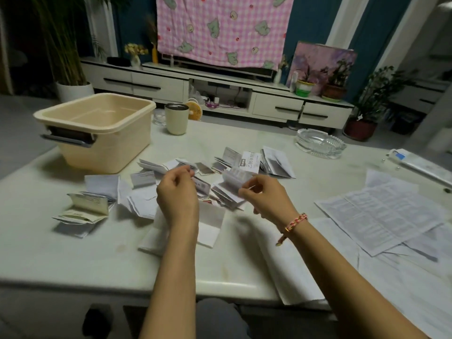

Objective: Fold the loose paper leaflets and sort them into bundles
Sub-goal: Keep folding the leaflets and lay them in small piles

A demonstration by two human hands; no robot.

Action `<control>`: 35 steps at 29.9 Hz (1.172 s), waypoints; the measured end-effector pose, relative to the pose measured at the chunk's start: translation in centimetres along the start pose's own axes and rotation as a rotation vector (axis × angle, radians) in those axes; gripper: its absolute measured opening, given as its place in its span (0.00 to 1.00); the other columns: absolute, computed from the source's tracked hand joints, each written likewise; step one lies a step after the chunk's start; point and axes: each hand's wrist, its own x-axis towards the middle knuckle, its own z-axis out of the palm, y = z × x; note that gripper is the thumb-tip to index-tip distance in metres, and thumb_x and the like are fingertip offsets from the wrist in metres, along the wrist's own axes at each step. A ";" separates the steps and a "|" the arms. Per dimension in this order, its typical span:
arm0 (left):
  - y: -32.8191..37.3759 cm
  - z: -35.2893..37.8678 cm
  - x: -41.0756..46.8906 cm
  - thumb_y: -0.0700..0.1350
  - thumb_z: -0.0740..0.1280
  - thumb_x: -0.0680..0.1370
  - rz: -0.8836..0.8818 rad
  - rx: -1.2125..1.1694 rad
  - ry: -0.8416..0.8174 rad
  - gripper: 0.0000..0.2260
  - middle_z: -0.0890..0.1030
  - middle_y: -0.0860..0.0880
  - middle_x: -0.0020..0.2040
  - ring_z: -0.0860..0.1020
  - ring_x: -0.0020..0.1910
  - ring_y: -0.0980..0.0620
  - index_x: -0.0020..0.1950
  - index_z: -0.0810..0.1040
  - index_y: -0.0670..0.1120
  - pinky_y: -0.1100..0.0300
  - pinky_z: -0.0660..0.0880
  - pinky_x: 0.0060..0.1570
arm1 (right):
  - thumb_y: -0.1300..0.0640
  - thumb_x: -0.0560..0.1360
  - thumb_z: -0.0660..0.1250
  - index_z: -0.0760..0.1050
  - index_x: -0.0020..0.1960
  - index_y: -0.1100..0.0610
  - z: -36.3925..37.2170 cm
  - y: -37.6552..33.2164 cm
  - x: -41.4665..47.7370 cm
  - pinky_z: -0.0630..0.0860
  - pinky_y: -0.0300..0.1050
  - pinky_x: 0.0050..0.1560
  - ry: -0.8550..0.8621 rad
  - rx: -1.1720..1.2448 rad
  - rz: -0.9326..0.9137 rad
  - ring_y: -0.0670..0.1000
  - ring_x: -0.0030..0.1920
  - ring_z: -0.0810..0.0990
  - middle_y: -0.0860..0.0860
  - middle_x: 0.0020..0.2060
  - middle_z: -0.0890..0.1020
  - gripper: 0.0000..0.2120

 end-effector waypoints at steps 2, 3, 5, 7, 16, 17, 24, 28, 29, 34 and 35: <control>0.4 1.0 -1.1 0.39 0.60 0.77 0.077 0.031 -0.040 0.10 0.82 0.47 0.47 0.78 0.49 0.49 0.43 0.79 0.49 0.56 0.73 0.54 | 0.61 0.74 0.66 0.76 0.44 0.57 -2.0 1.5 -1.1 0.66 0.31 0.21 0.028 0.051 0.050 0.47 0.26 0.73 0.49 0.34 0.77 0.01; 0.6 1.7 -2.0 0.39 0.60 0.78 0.131 0.058 -0.086 0.08 0.82 0.47 0.48 0.78 0.50 0.49 0.45 0.79 0.47 0.58 0.74 0.53 | 0.61 0.74 0.66 0.76 0.45 0.59 -3.1 2.5 -1.8 0.66 0.34 0.22 0.049 0.064 0.085 0.48 0.26 0.74 0.50 0.35 0.78 0.01; 0.8 3.9 -4.3 0.41 0.61 0.79 0.245 0.149 -0.241 0.08 0.81 0.49 0.47 0.77 0.48 0.52 0.50 0.79 0.45 0.65 0.72 0.45 | 0.62 0.74 0.66 0.77 0.45 0.59 -5.3 4.7 -2.6 0.69 0.36 0.24 0.100 0.061 0.149 0.48 0.27 0.75 0.52 0.36 0.79 0.01; 0.3 6.2 -7.1 0.43 0.60 0.80 0.304 0.254 -0.447 0.09 0.79 0.51 0.46 0.76 0.47 0.53 0.53 0.79 0.44 0.66 0.70 0.42 | 0.63 0.73 0.67 0.76 0.42 0.57 -7.5 7.2 -3.4 0.73 0.37 0.30 0.184 0.015 0.198 0.50 0.32 0.77 0.52 0.37 0.79 0.03; -2.8 13.2 -13.4 0.46 0.58 0.81 0.327 0.576 -0.940 0.12 0.81 0.47 0.54 0.76 0.54 0.50 0.56 0.78 0.43 0.65 0.66 0.46 | 0.52 0.70 0.73 0.66 0.68 0.59 -14.1 14.3 -6.3 0.67 0.44 0.61 0.213 -0.343 0.339 0.55 0.65 0.71 0.56 0.67 0.71 0.31; -3.0 13.2 -13.3 0.46 0.58 0.81 0.326 0.601 -0.961 0.12 0.81 0.47 0.55 0.76 0.54 0.50 0.56 0.78 0.43 0.64 0.66 0.47 | 0.50 0.69 0.73 0.63 0.70 0.58 -14.0 14.4 -6.4 0.66 0.45 0.63 0.151 -0.347 0.351 0.55 0.67 0.69 0.55 0.69 0.68 0.35; -4.9 14.2 -13.2 0.46 0.58 0.81 0.314 0.682 -1.033 0.12 0.78 0.51 0.51 0.74 0.49 0.54 0.57 0.77 0.44 0.66 0.65 0.47 | 0.46 0.75 0.65 0.66 0.67 0.58 -14.3 16.2 -6.3 0.70 0.47 0.57 0.051 -0.643 0.380 0.56 0.60 0.74 0.57 0.62 0.74 0.25; -5.2 14.0 -12.4 0.45 0.58 0.81 0.342 0.678 -1.014 0.10 0.76 0.54 0.43 0.72 0.45 0.54 0.53 0.77 0.44 0.68 0.64 0.35 | 0.59 0.79 0.54 0.69 0.57 0.61 -13.9 16.0 -6.0 0.70 0.47 0.46 0.071 -0.845 0.298 0.58 0.50 0.76 0.58 0.50 0.78 0.10; -5.1 13.9 -12.1 0.45 0.58 0.81 0.341 0.675 -1.002 0.10 0.75 0.55 0.42 0.72 0.45 0.55 0.53 0.77 0.45 0.69 0.65 0.35 | 0.61 0.79 0.54 0.69 0.55 0.61 -13.8 16.0 -5.9 0.69 0.46 0.43 0.101 -0.864 0.276 0.58 0.48 0.76 0.58 0.49 0.78 0.08; -4.5 13.3 -11.4 0.46 0.59 0.80 0.222 0.557 -0.937 0.10 0.77 0.52 0.47 0.75 0.46 0.53 0.55 0.78 0.44 0.58 0.73 0.46 | 0.62 0.79 0.54 0.66 0.42 0.59 -14.8 15.2 -5.6 0.61 0.45 0.33 0.412 -0.673 0.230 0.57 0.36 0.70 0.55 0.34 0.73 0.07; -4.3 13.2 -11.4 0.46 0.59 0.80 0.153 0.511 -0.930 0.10 0.78 0.51 0.48 0.76 0.47 0.52 0.53 0.78 0.44 0.55 0.75 0.48 | 0.61 0.79 0.54 0.66 0.40 0.59 -15.1 14.4 -5.6 0.60 0.45 0.31 0.468 -0.605 0.206 0.56 0.34 0.70 0.54 0.32 0.72 0.09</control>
